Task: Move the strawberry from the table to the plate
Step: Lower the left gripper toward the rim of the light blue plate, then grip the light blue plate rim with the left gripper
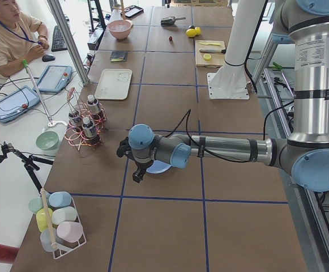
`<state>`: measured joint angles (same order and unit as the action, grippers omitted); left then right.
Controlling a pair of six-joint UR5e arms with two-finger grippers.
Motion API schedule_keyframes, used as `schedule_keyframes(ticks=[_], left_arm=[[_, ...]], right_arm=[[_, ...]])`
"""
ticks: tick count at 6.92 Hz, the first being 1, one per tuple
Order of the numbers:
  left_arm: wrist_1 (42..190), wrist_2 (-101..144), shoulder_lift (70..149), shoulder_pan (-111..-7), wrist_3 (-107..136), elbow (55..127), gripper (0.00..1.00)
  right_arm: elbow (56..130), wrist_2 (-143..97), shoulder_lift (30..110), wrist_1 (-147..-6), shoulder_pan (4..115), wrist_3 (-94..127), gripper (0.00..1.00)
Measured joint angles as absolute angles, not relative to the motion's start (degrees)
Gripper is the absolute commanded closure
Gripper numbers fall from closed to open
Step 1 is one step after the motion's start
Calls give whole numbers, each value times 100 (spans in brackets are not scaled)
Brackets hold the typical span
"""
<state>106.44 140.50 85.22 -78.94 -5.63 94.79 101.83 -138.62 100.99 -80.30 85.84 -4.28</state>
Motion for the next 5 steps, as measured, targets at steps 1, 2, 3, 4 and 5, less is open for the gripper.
schedule_keyframes(ticks=[1,2,3,4,5], left_arm=[[11126,14050,8577,-7668,-191,9101,0],[11688,14036,8674,-7431,372,8697,0],[12154,14018,8738,-7127,1009,8455,2],[12399,13969,8772,-6867,1441,8352,2],[12498,13876,8816,-6707,1632,8271,3]], right_arm=[[10180,-13867,10135,-7988,8570,-416,0],[10178,-13871,10157,-7976,8552,-389,0],[10178,-13877,10164,-7977,8539,-369,0],[10178,-13881,10167,-7986,8531,-358,0],[10175,-13891,10168,-7993,8525,-340,0]])
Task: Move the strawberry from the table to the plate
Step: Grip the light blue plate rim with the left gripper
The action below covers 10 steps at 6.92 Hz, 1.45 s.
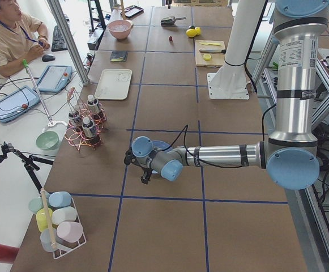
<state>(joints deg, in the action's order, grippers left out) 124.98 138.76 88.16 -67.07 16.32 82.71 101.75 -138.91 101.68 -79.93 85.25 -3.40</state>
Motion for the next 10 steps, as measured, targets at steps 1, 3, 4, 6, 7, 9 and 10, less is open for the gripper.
schedule_keyframes(ticks=[1,3,4,6,7,9,10], left_arm=[[12532,13810,8876,-6613,1702,8178,4],[12540,13777,8996,-6535,1728,8023,6],[12538,13774,9045,-6514,1730,7965,7],[12541,13773,9102,-6468,1731,7886,8],[12542,13773,9120,-6443,1731,7862,10],[12540,13773,9160,-6391,1731,7845,14],[12536,13773,9175,-6367,1731,7842,17]], right_arm=[[10164,-13952,10169,-7996,8515,-313,0],[10132,-14248,10168,-7978,8497,-297,0],[10123,-14303,10164,-7967,8467,-304,0],[10117,-14322,10158,-7954,8374,-317,0],[10117,-14318,10151,-7948,8346,-320,0],[10116,-14304,10144,-7946,8298,-323,0],[10116,-14301,10143,-7946,8280,-324,0]])
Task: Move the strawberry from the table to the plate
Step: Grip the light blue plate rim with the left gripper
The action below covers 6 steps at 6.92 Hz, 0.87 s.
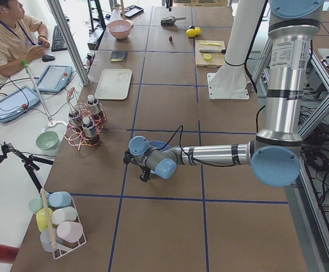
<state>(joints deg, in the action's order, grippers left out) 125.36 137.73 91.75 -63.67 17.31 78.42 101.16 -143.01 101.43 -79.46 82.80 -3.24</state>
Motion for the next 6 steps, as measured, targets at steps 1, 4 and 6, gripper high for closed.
schedule_keyframes(ticks=[1,4,6], left_arm=[[12534,13770,9180,-6352,1732,7838,21],[12539,13766,9195,-6316,1732,7804,40],[12534,13764,9200,-6298,1731,7789,84]], right_arm=[[10116,-14300,10143,-7945,8264,-325,0],[10116,-14300,10143,-7945,8247,-325,0],[10116,-14301,10143,-7945,8245,-325,0]])
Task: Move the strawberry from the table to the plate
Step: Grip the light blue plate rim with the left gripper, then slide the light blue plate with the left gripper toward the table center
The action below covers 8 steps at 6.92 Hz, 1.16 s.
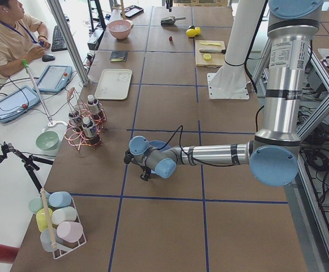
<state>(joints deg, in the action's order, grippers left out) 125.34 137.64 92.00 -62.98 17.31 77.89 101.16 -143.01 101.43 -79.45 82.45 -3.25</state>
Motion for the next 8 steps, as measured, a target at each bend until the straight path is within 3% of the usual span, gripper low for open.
schedule_keyframes(ticks=[1,4,8], left_arm=[[12531,13764,9202,-6296,1734,7788,100],[12534,13782,9204,-6293,1754,7912,100],[12599,14071,9445,-6289,3568,8974,100]], right_arm=[[10116,-14305,10140,-7945,8244,-325,0],[10124,-14311,10128,-7945,8241,-324,0],[10125,-14356,10125,-7941,8241,-308,0]])
